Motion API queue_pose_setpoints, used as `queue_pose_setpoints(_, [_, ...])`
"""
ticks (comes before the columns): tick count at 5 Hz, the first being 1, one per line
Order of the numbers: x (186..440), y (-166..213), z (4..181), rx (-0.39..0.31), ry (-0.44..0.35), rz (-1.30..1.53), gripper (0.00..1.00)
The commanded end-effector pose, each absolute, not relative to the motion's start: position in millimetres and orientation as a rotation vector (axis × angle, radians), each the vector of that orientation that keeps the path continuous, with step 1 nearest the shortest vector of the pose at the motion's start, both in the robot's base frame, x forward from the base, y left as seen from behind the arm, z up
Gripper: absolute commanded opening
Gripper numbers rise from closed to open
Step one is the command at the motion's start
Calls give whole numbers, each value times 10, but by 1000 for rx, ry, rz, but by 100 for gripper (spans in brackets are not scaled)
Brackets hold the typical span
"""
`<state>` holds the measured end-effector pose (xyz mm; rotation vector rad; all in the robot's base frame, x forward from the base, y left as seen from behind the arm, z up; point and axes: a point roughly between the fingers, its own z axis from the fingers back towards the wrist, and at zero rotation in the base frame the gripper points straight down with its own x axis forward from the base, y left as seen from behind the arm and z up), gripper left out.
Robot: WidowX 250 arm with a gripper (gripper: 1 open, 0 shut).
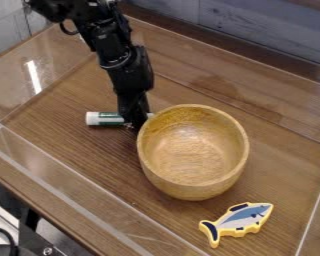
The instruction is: Remove the green marker from inside the brown bowl and put it on the table
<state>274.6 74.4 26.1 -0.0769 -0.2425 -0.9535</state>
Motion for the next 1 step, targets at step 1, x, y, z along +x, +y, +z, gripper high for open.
queue_pose_setpoints(1, [2848,823,437,-29,-274,-946,0])
